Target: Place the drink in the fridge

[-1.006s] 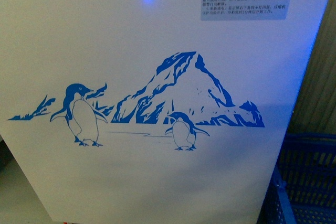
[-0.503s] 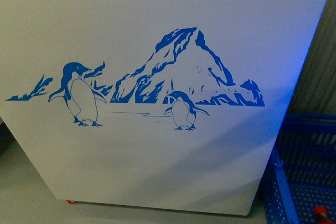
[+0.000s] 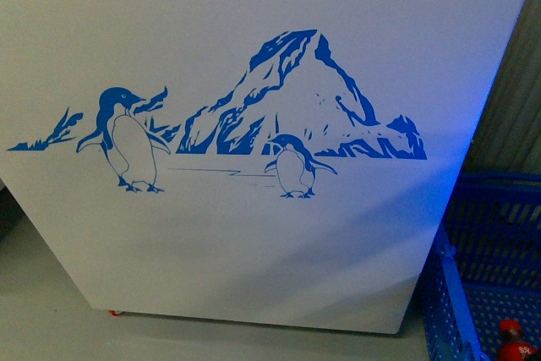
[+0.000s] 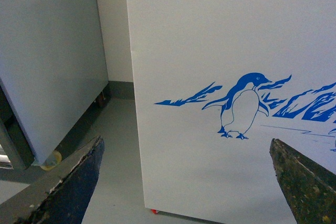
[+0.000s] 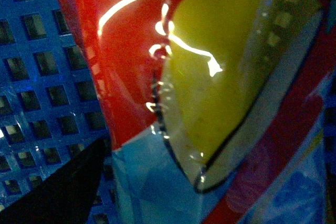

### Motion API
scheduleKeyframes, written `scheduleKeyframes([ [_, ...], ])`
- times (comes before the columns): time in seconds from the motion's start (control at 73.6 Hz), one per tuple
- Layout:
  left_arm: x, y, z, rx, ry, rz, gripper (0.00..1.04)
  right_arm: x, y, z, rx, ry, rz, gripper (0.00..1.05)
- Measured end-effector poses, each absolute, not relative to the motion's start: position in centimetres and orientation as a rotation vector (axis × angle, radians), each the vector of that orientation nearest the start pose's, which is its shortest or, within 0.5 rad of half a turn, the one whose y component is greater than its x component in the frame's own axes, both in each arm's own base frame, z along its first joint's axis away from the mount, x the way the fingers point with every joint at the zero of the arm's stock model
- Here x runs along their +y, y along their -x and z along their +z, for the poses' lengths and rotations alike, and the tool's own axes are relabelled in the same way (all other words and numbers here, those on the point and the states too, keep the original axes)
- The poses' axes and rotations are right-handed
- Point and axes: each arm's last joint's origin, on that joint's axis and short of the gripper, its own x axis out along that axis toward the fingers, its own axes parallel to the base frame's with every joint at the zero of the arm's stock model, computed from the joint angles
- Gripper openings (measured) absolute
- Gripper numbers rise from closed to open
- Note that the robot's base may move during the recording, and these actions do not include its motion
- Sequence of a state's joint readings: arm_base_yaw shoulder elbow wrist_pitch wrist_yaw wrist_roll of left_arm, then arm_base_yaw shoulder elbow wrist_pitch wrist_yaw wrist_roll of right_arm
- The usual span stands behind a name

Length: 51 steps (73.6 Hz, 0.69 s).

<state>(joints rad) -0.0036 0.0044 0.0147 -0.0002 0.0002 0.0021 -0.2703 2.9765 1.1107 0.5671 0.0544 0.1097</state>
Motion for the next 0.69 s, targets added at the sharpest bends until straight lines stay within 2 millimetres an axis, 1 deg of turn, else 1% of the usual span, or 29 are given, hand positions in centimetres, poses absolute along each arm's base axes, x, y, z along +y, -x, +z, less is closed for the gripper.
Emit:
scheduleKeyframes([
  [0.095, 0.0, -9.7, 16.8, -0.01, -0.002, -0.004, 0.97, -7.9, -28.1, -19.7, 1.282, -0.236, -0.34, 0.71],
  [0.15, 0.0, -9.7, 16.8, -0.01, -0.002, -0.004, 0.97, -7.9, -28.1, -19.5, 1.279, -0.234, -0.34, 0.62],
  [0.218, 0.0, -9.7, 16.8, -0.01, -0.002, -0.004, 0.97, -7.9, -28.1, -19.0, 1.271, -0.237, -0.336, 0.55],
  [0.326, 0.0, -9.7, 16.8, -0.01, -0.002, -0.004, 0.97, -7.9, -28.0, -17.9, 1.255, -0.245, -0.335, 0.49],
  [0.408, 0.0, -9.7, 16.8, -0.01, -0.002, -0.004, 0.97, -7.8, -27.9, -16.6, 1.244, -0.249, -0.326, 0.45],
  [0.489, 0.0, -9.7, 16.8, -0.01, -0.002, -0.004, 0.97, -7.8, -28.2, -15.1, 1.22, -0.25, -0.32, 0.44],
  [0.653, 0.0, -9.7, 16.8, -0.01, -0.002, -0.003, 0.97, -7.4, -29.1, -10.4, 1.13, -0.236, -0.299, 0.42],
  [0.666, 0.0, -9.7, 16.8, -0.01, -0.002, -0.004, 0.97, -7.3, -29.1, -9.5, 1.114, -0.233, -0.295, 0.42],
  [0.693, 0.0, -9.7, 16.8, -0.01, -0.002, -0.004, 0.97, -7.2, -29.1, -8.6, 1.102, -0.229, -0.29, 0.42],
])
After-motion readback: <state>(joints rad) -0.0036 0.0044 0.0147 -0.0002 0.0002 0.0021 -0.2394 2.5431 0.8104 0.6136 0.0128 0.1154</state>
